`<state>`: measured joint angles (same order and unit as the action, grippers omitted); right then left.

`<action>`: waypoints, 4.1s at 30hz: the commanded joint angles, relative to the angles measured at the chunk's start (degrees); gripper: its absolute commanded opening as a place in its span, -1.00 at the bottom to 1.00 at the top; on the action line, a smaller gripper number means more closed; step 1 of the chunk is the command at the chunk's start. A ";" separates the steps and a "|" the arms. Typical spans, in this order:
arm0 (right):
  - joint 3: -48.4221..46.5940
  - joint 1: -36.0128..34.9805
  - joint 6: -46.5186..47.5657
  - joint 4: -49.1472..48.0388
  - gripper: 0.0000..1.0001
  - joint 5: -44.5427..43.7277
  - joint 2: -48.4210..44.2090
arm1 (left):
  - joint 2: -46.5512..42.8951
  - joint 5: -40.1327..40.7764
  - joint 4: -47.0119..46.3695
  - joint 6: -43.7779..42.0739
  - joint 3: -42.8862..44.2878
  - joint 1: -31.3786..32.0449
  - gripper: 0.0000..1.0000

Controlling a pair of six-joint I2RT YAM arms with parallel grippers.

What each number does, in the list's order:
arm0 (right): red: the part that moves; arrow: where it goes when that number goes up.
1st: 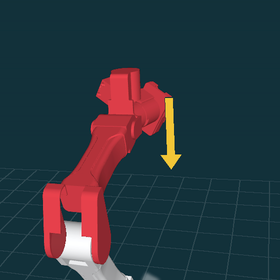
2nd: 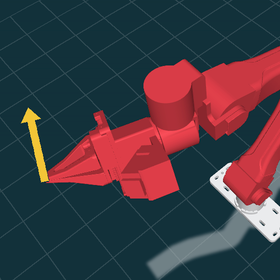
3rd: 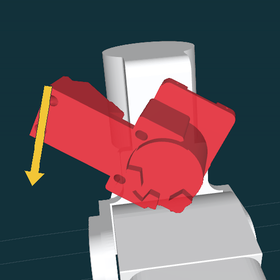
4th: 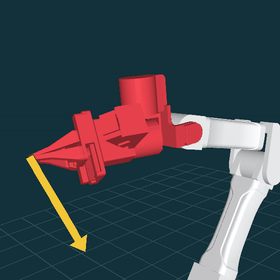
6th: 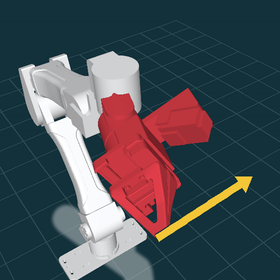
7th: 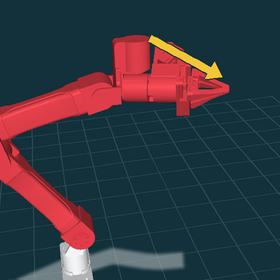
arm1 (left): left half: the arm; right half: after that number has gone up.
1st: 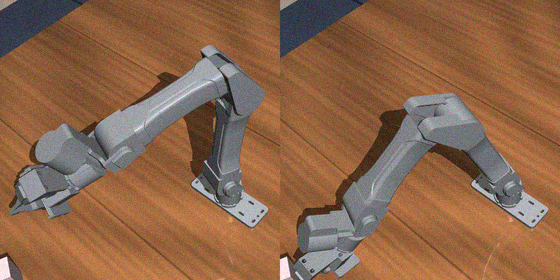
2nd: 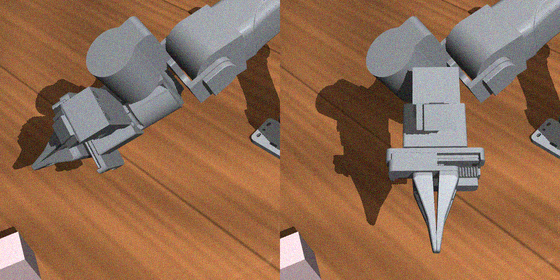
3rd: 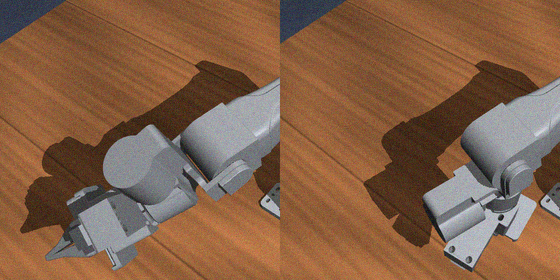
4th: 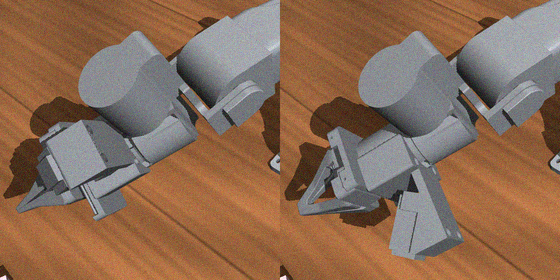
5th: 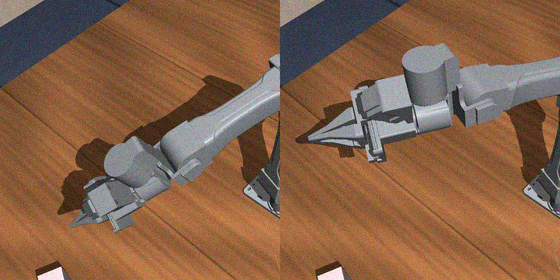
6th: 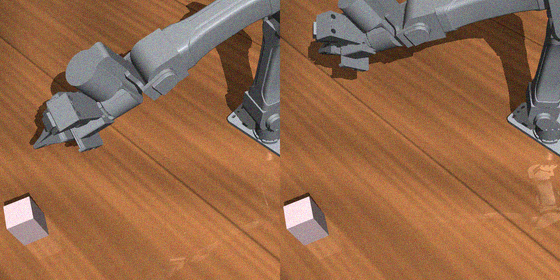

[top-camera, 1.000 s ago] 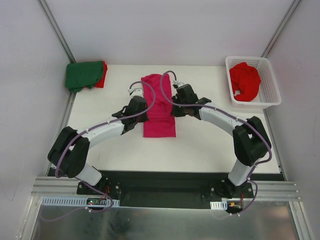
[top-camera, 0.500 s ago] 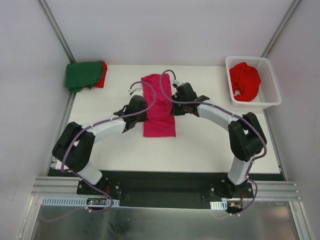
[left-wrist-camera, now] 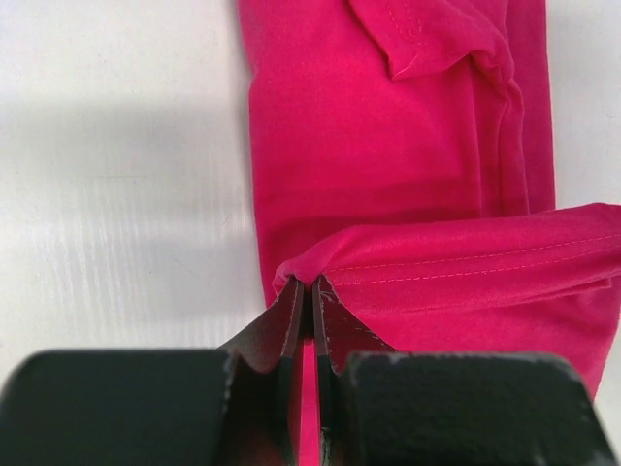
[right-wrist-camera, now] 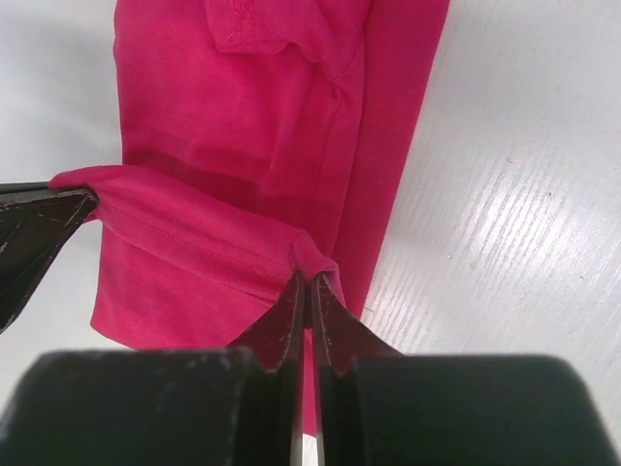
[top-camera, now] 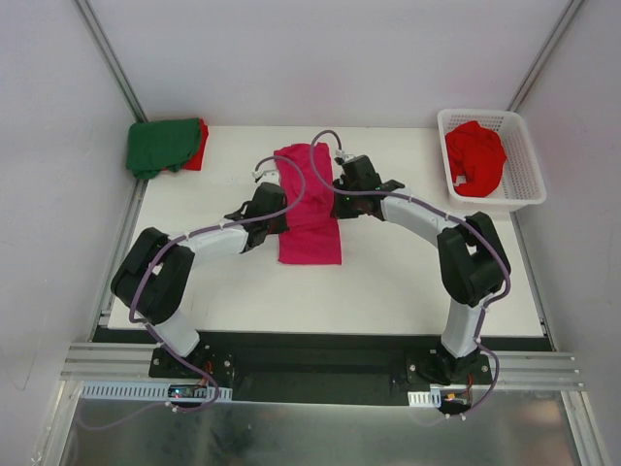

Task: Fold and stack the t-shirts
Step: Fold the folded rectangular tshirt in 1/3 of the way, then grab one side of the 2/3 rectangular tshirt with both arms

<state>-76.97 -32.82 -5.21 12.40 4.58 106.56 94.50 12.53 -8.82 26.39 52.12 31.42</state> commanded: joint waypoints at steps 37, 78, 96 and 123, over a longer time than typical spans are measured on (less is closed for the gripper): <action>20.36 1.88 0.73 4.73 -0.98 -8.08 -29.39 | -12.77 -12.34 -8.47 4.63 -10.90 3.56 -1.00; 31.00 2.06 -0.15 11.06 0.23 -14.86 -42.93 | 8.15 -16.14 -12.80 3.58 1.49 5.67 -1.00; 32.67 2.14 -1.12 11.50 0.24 -15.56 -44.25 | 15.01 -13.33 -7.79 -4.24 15.02 1.89 -1.00; 33.99 2.14 -2.43 9.66 0.25 -12.67 -44.25 | 2.44 -34.14 -12.17 2.24 4.16 -4.26 -1.00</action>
<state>-42.68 -30.63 -6.66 23.70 -9.21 62.22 98.78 -10.37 -14.44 20.78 63.81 26.98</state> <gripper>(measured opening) 0.622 0.002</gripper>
